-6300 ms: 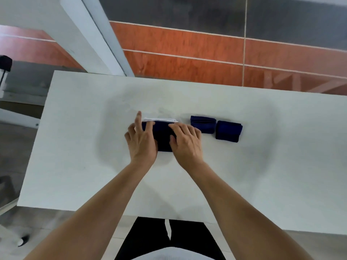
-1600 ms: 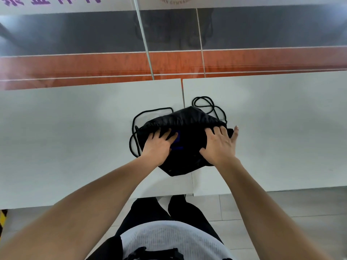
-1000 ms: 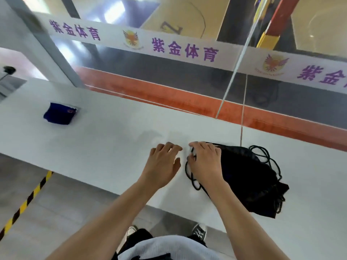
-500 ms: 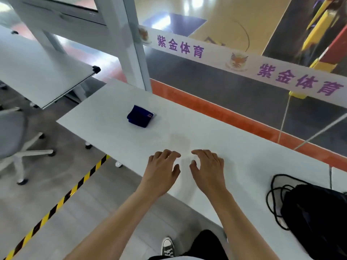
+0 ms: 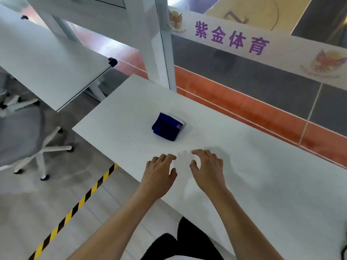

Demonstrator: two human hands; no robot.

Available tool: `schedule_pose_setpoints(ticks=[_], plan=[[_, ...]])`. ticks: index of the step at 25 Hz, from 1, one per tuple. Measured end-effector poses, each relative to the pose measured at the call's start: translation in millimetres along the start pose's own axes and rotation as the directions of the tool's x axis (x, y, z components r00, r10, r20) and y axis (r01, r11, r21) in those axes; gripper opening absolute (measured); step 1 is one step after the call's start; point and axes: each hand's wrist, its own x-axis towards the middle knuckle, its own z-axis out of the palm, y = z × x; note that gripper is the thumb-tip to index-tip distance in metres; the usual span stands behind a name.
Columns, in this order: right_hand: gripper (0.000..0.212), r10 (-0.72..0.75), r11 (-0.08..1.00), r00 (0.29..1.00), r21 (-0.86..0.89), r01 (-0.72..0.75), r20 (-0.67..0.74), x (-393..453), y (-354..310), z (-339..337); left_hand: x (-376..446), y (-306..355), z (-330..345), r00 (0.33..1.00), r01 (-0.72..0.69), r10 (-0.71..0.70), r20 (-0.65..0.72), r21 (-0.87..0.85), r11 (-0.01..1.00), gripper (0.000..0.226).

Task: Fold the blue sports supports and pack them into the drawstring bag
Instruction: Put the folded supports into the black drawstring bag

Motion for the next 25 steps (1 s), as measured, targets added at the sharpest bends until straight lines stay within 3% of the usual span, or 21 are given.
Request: schedule_pose_setpoints(ticks=[8, 11, 14, 17, 19, 25], plan=[[0.042, 0.141, 0.99, 0.967, -0.016, -0.141, 0.211, 92, -29, 48, 103, -66, -8, 0.996, 0.069, -0.066, 0.067, -0.039, 0.997, 0.049], [0.058, 0.271, 0.963, 0.903, -0.085, -0.257, 0.333, 127, -40, 62, 156, -91, -9, 0.994, 0.083, -0.078, 0.079, -0.063, 0.995, 0.051], [0.06, 0.392, 0.904, 0.833, 0.004, -0.427, 0.391, 153, -51, 83, 201, -112, -9, 0.975, 0.132, -0.111, 0.194, -0.1, 0.986, 0.055], [0.054, 0.483, 0.761, 0.78, 0.25, -0.599, 0.398, 170, -62, 109, 227, -129, -8, 0.927, 0.179, -0.102, 0.362, -0.188, 0.966, 0.056], [0.047, 0.555, 0.624, 0.745, 0.407, -0.667, 0.37, 176, -68, 122, 232, -139, -6, 0.914, 0.222, -0.096, 0.394, -0.287, 0.932, 0.054], [0.032, 0.718, 0.345, 0.631, 0.636, -0.69, 0.295, 168, -80, 115, 232, -148, -9, 0.863, 0.429, -0.158, 0.48, -0.531, 0.731, 0.033]])
